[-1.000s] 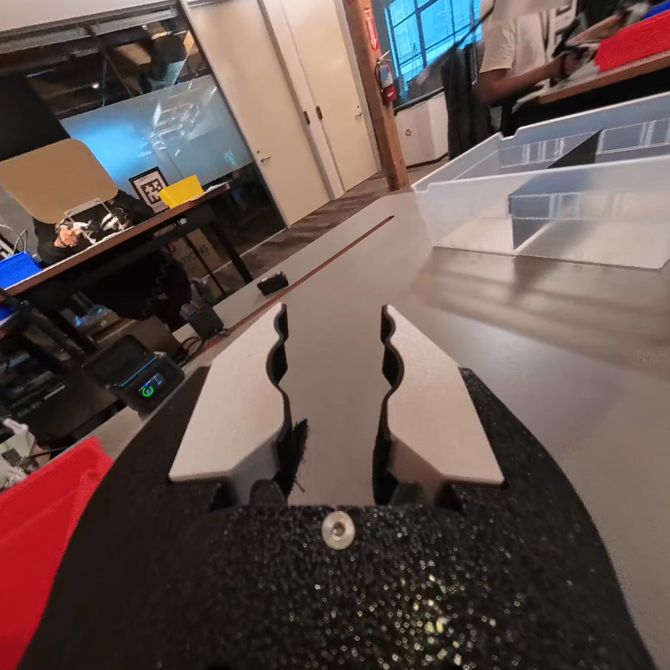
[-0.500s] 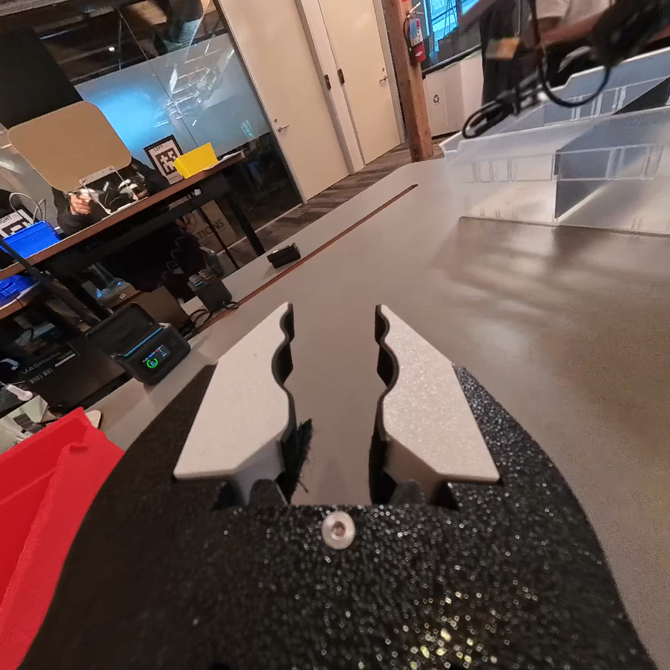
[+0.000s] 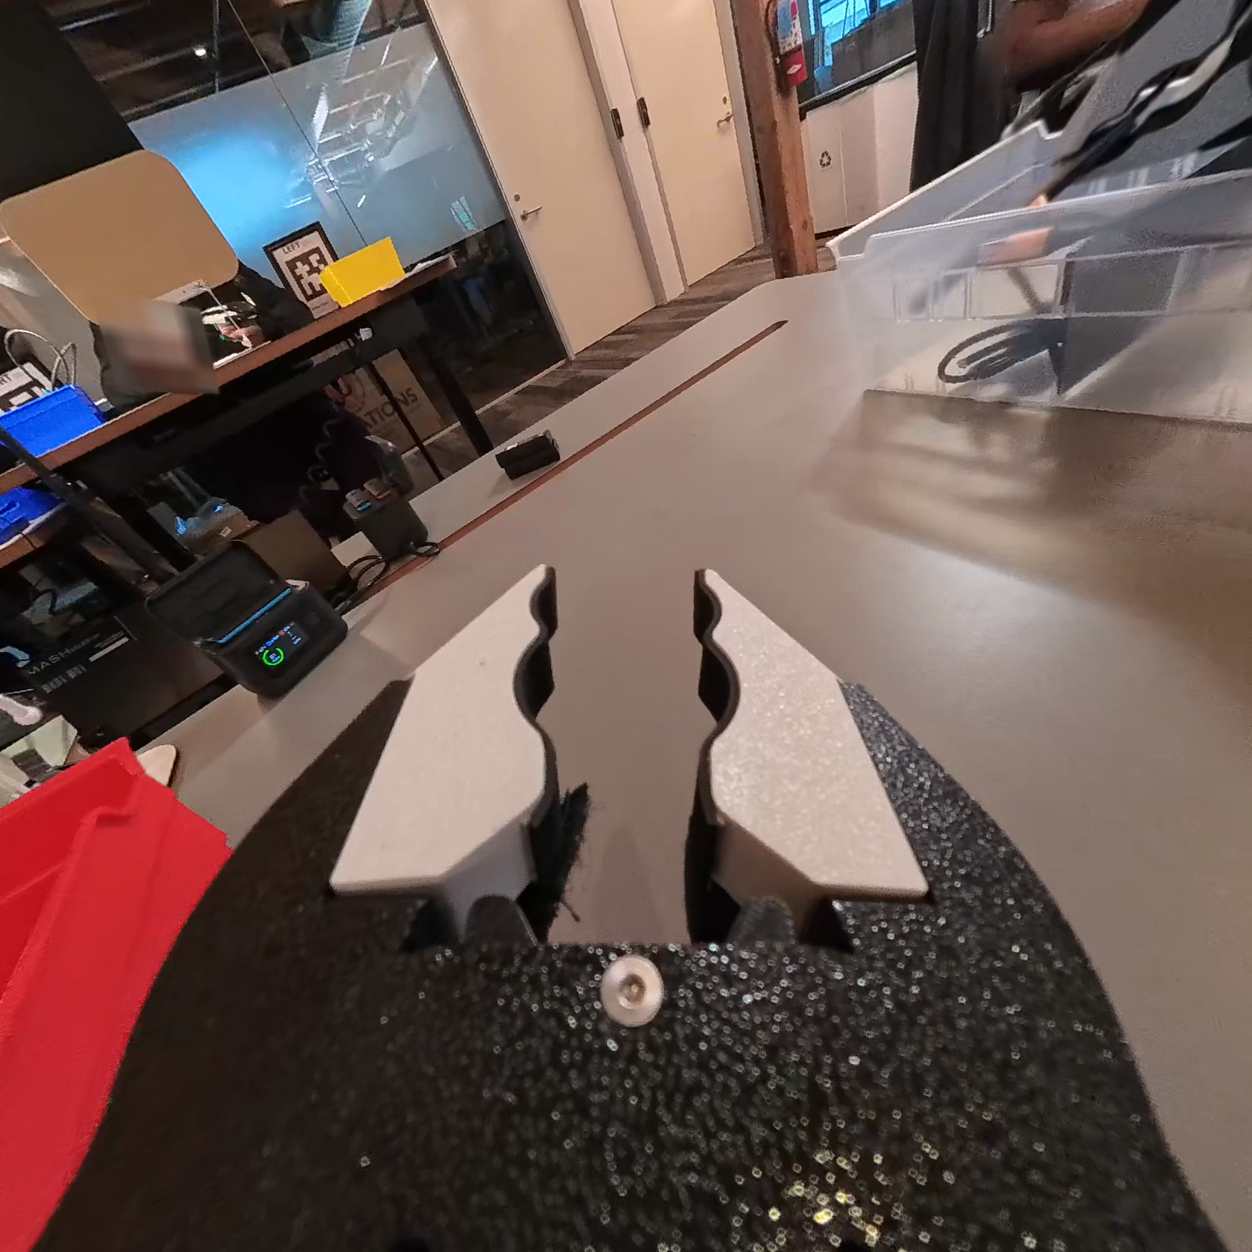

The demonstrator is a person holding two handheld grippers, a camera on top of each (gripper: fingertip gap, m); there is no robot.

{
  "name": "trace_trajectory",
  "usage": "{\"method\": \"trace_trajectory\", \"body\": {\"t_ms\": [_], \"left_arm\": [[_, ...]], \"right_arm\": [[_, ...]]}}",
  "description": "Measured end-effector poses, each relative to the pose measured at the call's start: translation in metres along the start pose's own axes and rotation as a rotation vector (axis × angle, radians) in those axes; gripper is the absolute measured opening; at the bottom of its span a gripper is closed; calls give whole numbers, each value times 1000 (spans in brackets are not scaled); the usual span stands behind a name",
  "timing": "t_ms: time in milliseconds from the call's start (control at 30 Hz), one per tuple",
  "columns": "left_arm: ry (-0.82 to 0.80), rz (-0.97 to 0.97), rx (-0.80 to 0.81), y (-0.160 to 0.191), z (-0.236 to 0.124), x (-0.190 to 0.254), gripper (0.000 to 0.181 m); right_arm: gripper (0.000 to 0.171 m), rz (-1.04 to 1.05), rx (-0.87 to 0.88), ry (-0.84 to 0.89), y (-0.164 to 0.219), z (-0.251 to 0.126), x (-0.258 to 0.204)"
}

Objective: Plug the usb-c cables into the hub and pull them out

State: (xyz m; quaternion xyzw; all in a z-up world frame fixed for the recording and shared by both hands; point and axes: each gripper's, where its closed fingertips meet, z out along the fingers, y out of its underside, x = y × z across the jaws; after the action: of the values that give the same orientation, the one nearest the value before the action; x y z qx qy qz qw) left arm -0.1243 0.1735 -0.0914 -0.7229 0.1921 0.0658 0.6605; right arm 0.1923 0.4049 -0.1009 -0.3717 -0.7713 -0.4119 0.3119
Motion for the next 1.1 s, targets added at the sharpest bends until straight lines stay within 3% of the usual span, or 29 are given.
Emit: {"method": "trace_trajectory", "body": {"t_ms": [300,400,500,567,633,733,800,867,967,1033,1100], "left_arm": [[39,-62,-21,6,5,6,38],[46,-90,-27,11,6,8,38],[28,-106,-36,18,6,5,43],[-9,-112,-39,21,5,-1,49],[-55,-123,-28,20,3,-8,55],[-121,-123,-23,20,1,-17,64],[-151,-117,-24,20,1,-21,67],[-168,-114,-24,19,1,-21,70],[-168,-103,-24,19,0,-20,71],[-169,-103,-17,19,-1,-20,71],[-177,-110,-6,18,-3,-22,72]], "right_arm": [[8,565,182,-641,-32,19,-35],[21,792,196,-834,-40,21,-43],[34,949,96,-935,-34,21,-53],[55,1022,45,-870,-22,17,-42],[65,1109,22,-743,-7,5,-18],[69,1245,-36,-486,19,-32,22],[68,1365,49,-321,7,-71,56],[61,1448,252,-176,-35,-112,94],[52,1471,675,-74,-140,-164,137],[52,1430,853,-49,-205,-171,142],[52,1449,934,-6,-244,-151,141]]}}
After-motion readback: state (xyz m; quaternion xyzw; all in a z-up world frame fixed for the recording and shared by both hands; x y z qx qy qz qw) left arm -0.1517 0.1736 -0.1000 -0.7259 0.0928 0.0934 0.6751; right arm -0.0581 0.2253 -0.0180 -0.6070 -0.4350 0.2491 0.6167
